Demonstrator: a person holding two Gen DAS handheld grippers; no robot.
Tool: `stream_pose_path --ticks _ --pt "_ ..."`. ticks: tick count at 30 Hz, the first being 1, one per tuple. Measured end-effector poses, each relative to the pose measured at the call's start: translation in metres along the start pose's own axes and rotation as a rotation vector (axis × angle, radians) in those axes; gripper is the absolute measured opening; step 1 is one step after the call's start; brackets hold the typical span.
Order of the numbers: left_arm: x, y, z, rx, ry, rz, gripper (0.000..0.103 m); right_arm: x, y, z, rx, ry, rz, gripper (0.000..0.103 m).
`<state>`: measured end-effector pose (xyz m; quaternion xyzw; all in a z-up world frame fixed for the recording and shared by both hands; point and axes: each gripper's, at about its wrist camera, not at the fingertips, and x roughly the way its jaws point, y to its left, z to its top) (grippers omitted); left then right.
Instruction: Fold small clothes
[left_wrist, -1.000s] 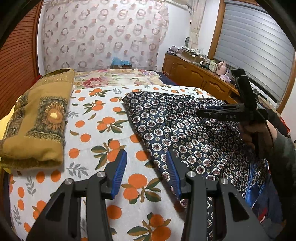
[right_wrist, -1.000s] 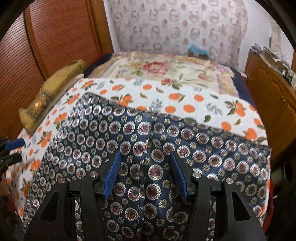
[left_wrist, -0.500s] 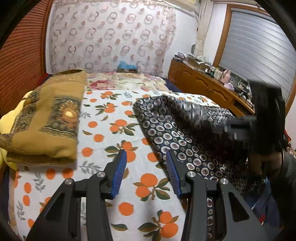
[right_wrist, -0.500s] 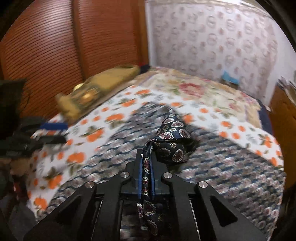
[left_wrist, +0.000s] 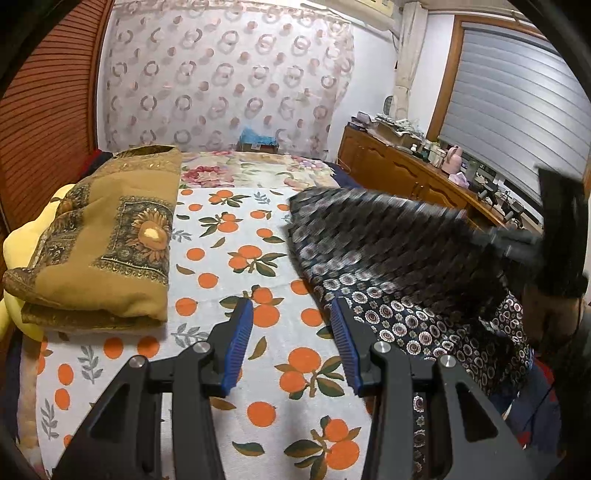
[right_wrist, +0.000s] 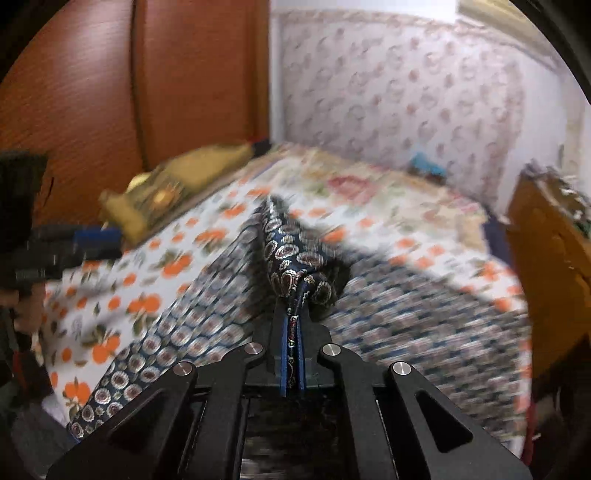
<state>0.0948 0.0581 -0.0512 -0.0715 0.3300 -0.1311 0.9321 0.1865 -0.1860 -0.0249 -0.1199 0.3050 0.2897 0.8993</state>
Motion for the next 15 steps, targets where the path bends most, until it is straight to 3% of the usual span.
stream_pose_path --ticks 8,10,12,15 --pt "0.005 -0.016 0.0 0.026 0.012 -0.026 0.043 -0.083 -0.077 0.018 0.077 -0.072 -0.2 0.001" --pt "0.008 -0.021 -0.001 0.033 0.016 -0.033 0.043 -0.077 -0.094 0.004 0.112 0.03 -0.167 0.005" --pt "0.01 -0.025 -0.001 0.045 0.02 -0.038 0.043 -0.062 -0.104 -0.017 0.117 0.131 -0.192 0.01" --pt "0.015 -0.032 -0.001 0.058 0.03 -0.042 0.043 -0.055 -0.115 -0.037 0.142 0.184 -0.189 0.021"
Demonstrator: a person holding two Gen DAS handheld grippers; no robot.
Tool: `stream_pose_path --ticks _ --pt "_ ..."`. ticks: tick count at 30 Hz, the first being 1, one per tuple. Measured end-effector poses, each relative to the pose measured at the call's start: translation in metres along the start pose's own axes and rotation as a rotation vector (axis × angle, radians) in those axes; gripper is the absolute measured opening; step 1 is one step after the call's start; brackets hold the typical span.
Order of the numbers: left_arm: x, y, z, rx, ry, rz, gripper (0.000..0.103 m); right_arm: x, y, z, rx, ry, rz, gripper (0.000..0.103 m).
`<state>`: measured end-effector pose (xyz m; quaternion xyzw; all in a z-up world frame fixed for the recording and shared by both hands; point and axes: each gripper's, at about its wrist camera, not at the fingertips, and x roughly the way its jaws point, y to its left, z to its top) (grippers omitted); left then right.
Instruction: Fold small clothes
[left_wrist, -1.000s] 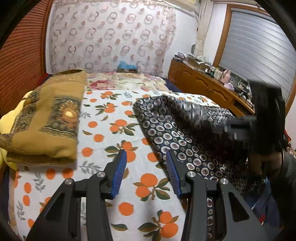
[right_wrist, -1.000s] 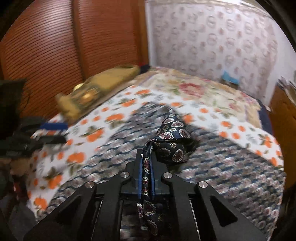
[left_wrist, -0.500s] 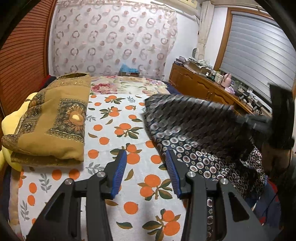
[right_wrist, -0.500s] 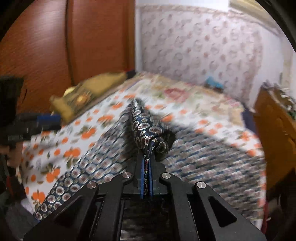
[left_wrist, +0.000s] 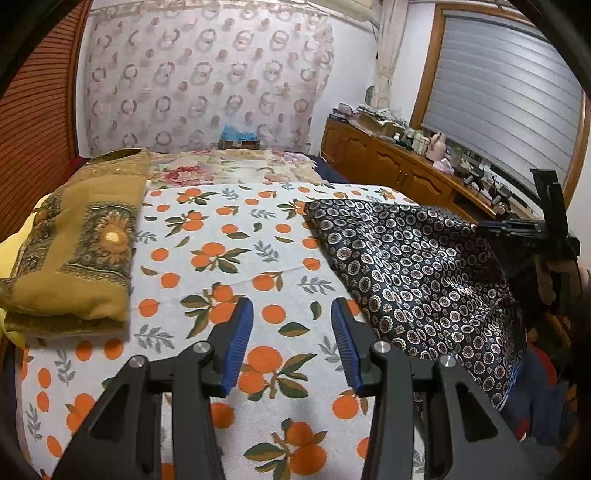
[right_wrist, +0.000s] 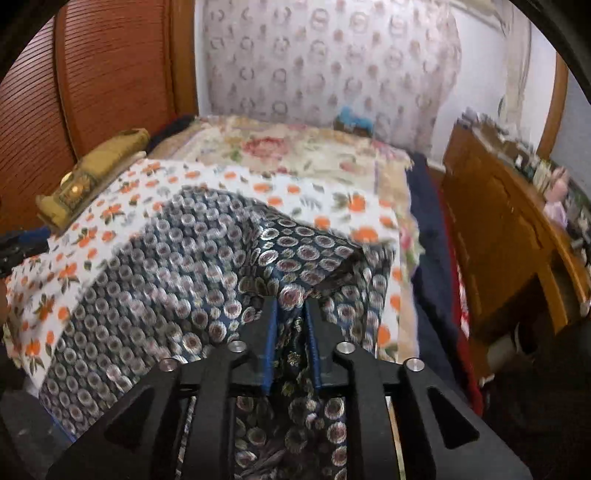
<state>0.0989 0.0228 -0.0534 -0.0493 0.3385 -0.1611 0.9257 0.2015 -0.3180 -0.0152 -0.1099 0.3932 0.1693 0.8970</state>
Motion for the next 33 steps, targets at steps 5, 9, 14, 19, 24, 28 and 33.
stream_pose_path --ticks 5,9,14,19,24,28,33 --pt "0.011 -0.014 0.007 0.034 0.01 -0.006 0.043 -0.002 -0.022 0.005 0.067 -0.062 -0.029 0.043" --pt "0.025 -0.028 0.013 0.058 0.027 -0.02 0.043 0.012 -0.044 0.016 0.127 -0.066 -0.039 0.043" --pt "0.04 -0.044 0.014 0.087 0.052 -0.041 0.043 0.036 -0.072 0.029 0.246 -0.052 -0.005 0.043" --pt "0.047 -0.055 0.012 0.105 0.066 -0.052 0.043 0.067 -0.072 0.042 0.276 0.003 0.017 0.043" --pt "0.048 -0.054 0.007 0.101 0.076 -0.052 0.043 0.084 -0.046 0.037 0.212 0.049 0.04 0.042" --pt "0.049 -0.054 0.006 0.092 0.078 -0.05 0.043 0.089 -0.025 0.03 0.131 0.075 0.04 0.012" --pt "0.048 -0.054 0.005 0.094 0.075 -0.05 0.043 0.055 -0.022 0.037 0.083 -0.098 -0.064 0.0"
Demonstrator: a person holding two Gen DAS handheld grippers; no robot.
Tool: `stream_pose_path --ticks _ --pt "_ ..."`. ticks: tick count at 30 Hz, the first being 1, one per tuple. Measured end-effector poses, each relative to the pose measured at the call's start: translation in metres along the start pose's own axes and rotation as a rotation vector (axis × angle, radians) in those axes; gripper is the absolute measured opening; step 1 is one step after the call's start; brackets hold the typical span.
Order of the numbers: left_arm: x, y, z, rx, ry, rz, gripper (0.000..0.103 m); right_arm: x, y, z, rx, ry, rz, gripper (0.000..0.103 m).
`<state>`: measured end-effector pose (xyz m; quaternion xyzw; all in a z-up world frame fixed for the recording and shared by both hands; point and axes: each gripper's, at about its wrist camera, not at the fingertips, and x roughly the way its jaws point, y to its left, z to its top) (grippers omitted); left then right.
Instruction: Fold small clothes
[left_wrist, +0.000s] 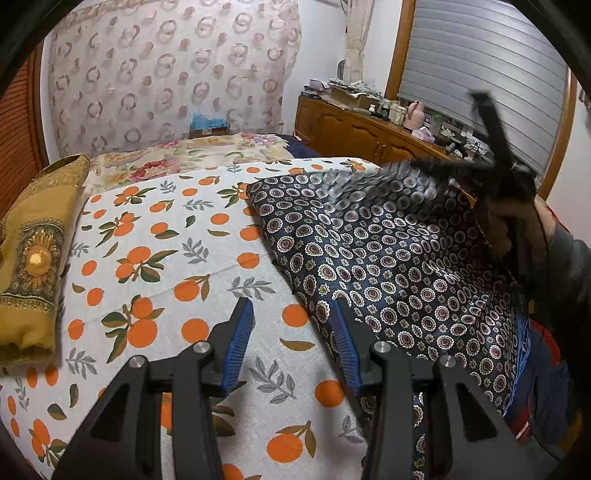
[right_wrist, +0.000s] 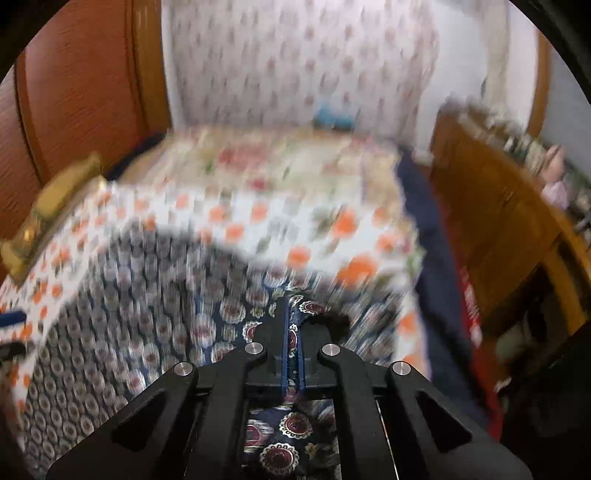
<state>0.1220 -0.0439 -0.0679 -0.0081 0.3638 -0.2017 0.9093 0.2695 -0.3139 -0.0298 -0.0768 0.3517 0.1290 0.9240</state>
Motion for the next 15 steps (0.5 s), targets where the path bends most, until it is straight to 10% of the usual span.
stream_pose_path --ticks 5,15 --pt "0.0 -0.003 -0.001 0.008 0.0 -0.003 0.043 -0.04 -0.008 0.016 -0.018 -0.214 -0.152 0.001" --pt "0.0 -0.014 -0.003 0.026 0.011 -0.025 0.043 -0.006 -0.04 -0.004 0.02 0.032 -0.192 0.044"
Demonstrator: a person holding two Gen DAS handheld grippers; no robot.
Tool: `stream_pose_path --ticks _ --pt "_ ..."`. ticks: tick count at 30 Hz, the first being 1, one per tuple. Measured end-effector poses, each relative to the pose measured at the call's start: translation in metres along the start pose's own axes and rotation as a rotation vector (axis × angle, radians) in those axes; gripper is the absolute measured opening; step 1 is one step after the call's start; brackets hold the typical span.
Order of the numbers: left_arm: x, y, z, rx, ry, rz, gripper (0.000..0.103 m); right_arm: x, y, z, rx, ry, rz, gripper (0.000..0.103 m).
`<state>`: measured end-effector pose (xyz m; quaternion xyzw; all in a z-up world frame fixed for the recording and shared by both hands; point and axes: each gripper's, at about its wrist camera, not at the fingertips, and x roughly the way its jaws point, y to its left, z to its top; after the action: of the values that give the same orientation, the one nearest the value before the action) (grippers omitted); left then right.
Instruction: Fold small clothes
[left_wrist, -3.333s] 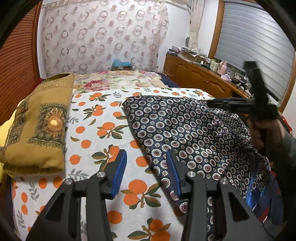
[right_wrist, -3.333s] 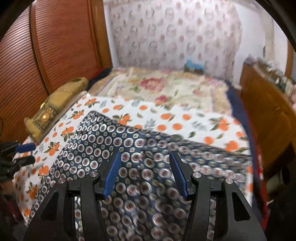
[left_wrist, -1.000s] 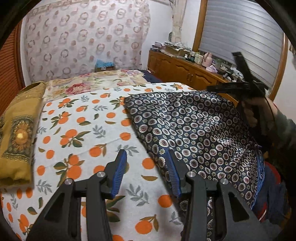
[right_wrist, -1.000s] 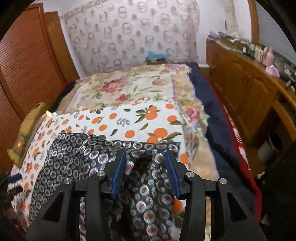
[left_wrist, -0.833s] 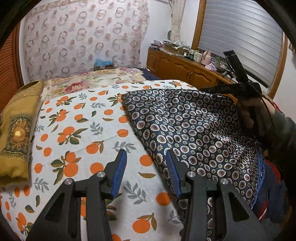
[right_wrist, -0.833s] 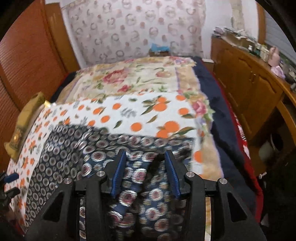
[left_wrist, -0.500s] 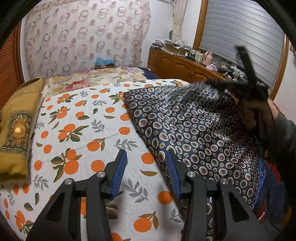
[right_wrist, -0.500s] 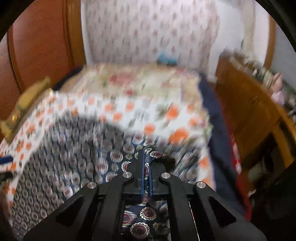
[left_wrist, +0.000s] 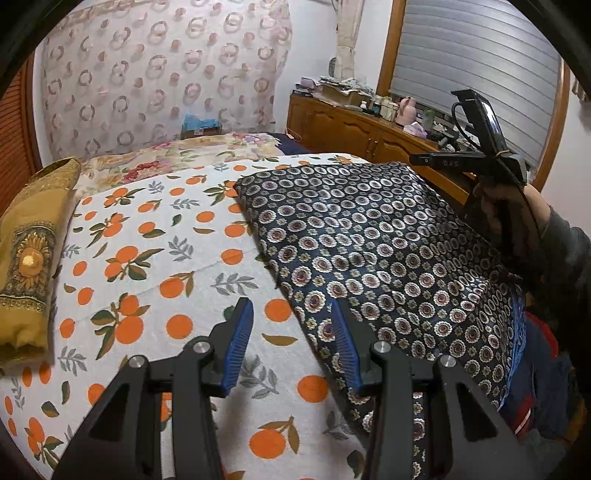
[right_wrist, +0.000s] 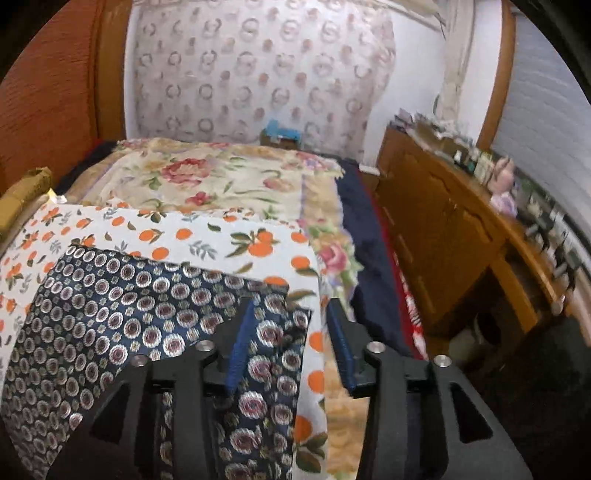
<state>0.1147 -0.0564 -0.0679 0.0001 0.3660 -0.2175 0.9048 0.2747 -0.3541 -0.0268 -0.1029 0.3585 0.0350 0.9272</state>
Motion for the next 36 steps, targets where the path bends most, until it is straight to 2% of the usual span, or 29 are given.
stream_pose_path --ticks 4,7,10,15,21,28,36 --pt "0.003 -0.006 0.0 0.011 0.01 -0.033 0.043 -0.019 -0.002 -0.019 0.0 -0.003 0.047 0.044" --pt "0.007 -0.011 -0.001 0.026 0.028 -0.036 0.046 -0.035 0.006 -0.034 0.007 -0.004 0.088 0.044" --pt "0.01 -0.017 -0.004 0.046 0.051 -0.048 0.059 -0.056 0.013 -0.058 -0.002 -0.001 0.123 0.044" --pt "0.015 -0.026 -0.011 0.065 0.086 -0.048 0.059 -0.081 0.023 -0.096 -0.029 0.023 0.142 0.044" --pt "0.023 -0.032 -0.021 0.072 0.125 -0.037 0.059 -0.101 0.017 -0.133 0.009 0.048 0.16 0.044" --pt "0.024 -0.04 -0.026 0.105 0.121 0.003 0.059 -0.108 0.02 -0.16 0.036 0.076 0.16 0.044" --pt "0.014 -0.041 -0.032 0.088 0.136 -0.035 0.059 -0.116 0.023 -0.18 0.028 0.089 0.198 0.044"
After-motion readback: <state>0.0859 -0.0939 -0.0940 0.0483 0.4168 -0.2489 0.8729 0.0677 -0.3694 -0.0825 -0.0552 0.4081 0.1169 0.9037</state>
